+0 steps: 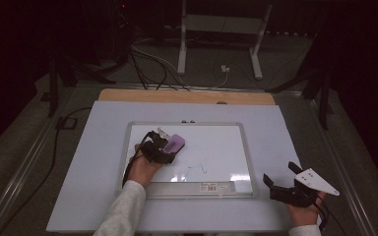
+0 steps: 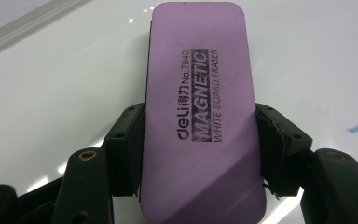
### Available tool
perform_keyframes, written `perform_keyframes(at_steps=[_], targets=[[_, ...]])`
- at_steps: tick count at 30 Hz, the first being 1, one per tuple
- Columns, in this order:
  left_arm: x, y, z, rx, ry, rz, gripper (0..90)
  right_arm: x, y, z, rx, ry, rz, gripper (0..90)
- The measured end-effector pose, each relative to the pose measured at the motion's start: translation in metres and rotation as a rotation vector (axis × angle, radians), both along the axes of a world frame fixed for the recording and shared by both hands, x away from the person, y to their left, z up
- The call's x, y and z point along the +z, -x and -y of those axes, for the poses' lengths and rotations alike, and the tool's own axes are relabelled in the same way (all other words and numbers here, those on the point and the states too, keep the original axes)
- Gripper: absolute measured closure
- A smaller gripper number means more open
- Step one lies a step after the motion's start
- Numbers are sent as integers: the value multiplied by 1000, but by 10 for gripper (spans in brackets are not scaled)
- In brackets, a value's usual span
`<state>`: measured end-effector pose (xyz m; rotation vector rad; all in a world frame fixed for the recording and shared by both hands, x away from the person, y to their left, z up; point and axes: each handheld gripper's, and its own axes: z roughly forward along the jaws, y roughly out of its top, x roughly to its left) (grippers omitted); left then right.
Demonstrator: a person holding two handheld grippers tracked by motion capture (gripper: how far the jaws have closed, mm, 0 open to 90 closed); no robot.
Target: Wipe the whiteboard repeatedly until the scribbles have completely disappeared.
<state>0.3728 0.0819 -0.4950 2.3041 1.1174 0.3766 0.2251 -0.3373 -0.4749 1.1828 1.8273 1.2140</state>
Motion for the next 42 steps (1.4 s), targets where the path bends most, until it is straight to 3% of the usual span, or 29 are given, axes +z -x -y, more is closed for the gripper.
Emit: perform_keyframes(at_steps=[2, 6, 15, 17, 21, 28, 31, 35, 42], targets=[[0, -2, 5, 1, 7, -1, 419, 0, 0, -1, 2, 0, 1, 5], [-1, 2, 25, -43, 20, 3, 418, 0, -1, -3, 5, 3, -1, 5], [0, 29, 76, -258, 23, -3, 418, 0, -1, -1, 4, 1, -1, 5], [0, 33, 82, -286, 21, -1, 418, 0, -1, -2, 5, 3, -1, 5], [1, 31, 80, -274, 12, -3, 418, 0, 0, -1, 2, 1, 1, 5], [0, 13, 66, -128, 16, -2, 418, 0, 0, 2, -4, -4, 1, 5], [0, 10, 73, -119, 11, 4, 418, 0, 0, 0, 0, 1, 0, 5], [-1, 11, 86, -162, 31, 7, 418, 0, -1, -1, 4, 0, 0, 5], [0, 32, 116, -329, 27, 0, 418, 0, 0, 0, 1, -1, 1, 5]])
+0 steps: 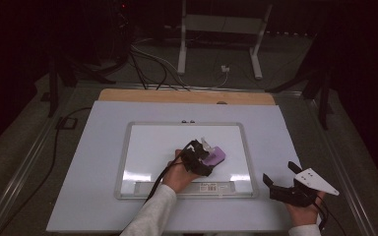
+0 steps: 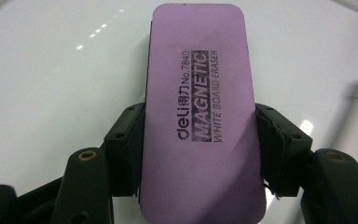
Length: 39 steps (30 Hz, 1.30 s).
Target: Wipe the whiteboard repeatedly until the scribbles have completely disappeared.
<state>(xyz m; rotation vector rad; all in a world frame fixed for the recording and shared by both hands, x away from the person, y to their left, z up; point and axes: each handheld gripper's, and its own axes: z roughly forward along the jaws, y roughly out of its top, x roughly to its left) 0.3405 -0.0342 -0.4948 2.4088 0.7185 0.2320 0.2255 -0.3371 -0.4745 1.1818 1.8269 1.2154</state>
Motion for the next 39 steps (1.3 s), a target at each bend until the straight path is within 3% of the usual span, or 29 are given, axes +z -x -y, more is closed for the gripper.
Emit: perform_keyframes(at_steps=[3, 6, 16, 21, 25, 31, 34, 39], targets=[[1, 9, 2, -39, -6, -2, 418, 0, 0, 1, -2, -2, 1, 5], [0, 10, -3, -29, -6, 2, 418, 0, 1, 2, -3, -3, 2, 5], [-1, -13, -47, 181, -3, 6, 418, 0, 1, 3, -9, -5, 2, 5], [-1, -18, -43, 193, -3, 7, 418, 0, 1, 0, -1, 0, -1, 5], [-1, -15, -29, 160, -2, 5, 418, -1, 0, -2, 2, 3, -3, 5], [0, 3, -9, 22, -7, -3, 418, 0, 0, 0, 0, 1, -1, 5], [0, 11, -15, -8, -2, -3, 418, 0, 1, 2, -5, -3, 0, 5], [0, 18, -35, 17, -4, 0, 419, 0, 1, 3, -8, -4, 1, 5]])
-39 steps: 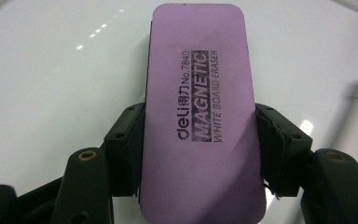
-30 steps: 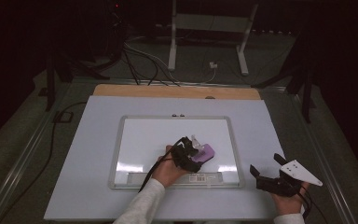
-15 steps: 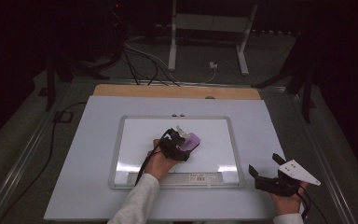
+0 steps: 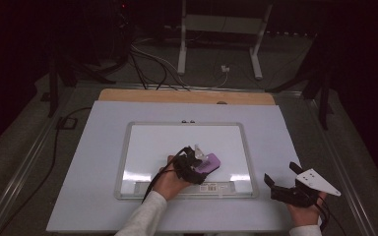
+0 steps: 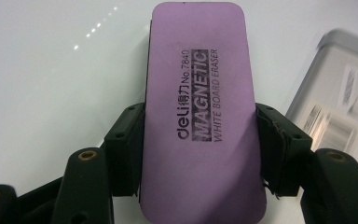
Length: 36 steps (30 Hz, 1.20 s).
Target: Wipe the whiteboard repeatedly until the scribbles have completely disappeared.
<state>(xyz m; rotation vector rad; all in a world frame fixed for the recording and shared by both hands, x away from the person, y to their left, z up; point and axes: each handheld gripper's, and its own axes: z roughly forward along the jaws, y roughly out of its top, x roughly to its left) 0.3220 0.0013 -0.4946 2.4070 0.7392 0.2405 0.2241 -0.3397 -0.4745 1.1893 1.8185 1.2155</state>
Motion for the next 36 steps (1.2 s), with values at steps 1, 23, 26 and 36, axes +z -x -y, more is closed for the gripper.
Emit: perform_keyframes(at_steps=[1, 23, 26, 36], targets=[[0, 1, -4, 11, 3, -1, 418, 0, 0, -1, 1, 0, 0, 5], [0, 4, -48, 71, -12, 2, 418, -1, -1, -5, 8, 6, -4, 5], [0, 0, -32, 55, -10, 4, 417, -1, -1, -6, 10, 8, -4, 5], [-1, -9, 13, 9, 2, 10, 417, 0, -1, -4, 8, 5, -2, 5]])
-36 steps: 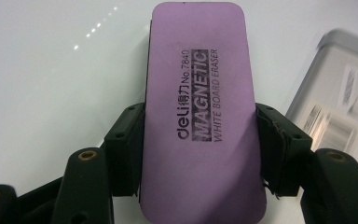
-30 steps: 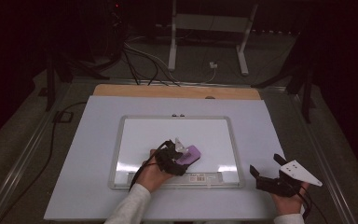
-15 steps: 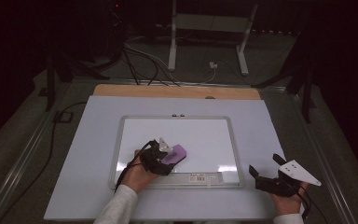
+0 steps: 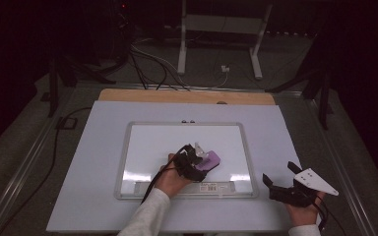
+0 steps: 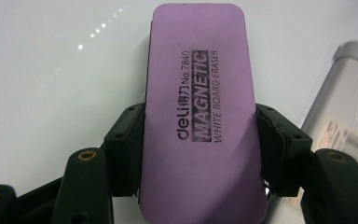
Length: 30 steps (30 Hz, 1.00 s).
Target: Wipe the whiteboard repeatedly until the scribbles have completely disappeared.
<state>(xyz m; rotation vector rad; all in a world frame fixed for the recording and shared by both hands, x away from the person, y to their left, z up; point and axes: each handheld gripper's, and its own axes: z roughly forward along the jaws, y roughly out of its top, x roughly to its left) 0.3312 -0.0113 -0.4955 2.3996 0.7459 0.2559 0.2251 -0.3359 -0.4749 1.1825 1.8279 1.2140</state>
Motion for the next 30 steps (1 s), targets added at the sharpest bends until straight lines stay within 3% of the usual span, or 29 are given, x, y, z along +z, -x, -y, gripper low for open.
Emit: perform_keyframes(at_steps=[8, 23, 30], targets=[[0, -1, -11, 26, 1, -3, 418, 1, 1, 2, -4, -3, 4, 5], [-1, 5, -82, 169, 1, -1, 418, 0, 1, 2, -7, -4, 2, 5], [-1, 7, -105, 255, 2, 2, 417, 0, 1, 2, -5, -3, 1, 5]])
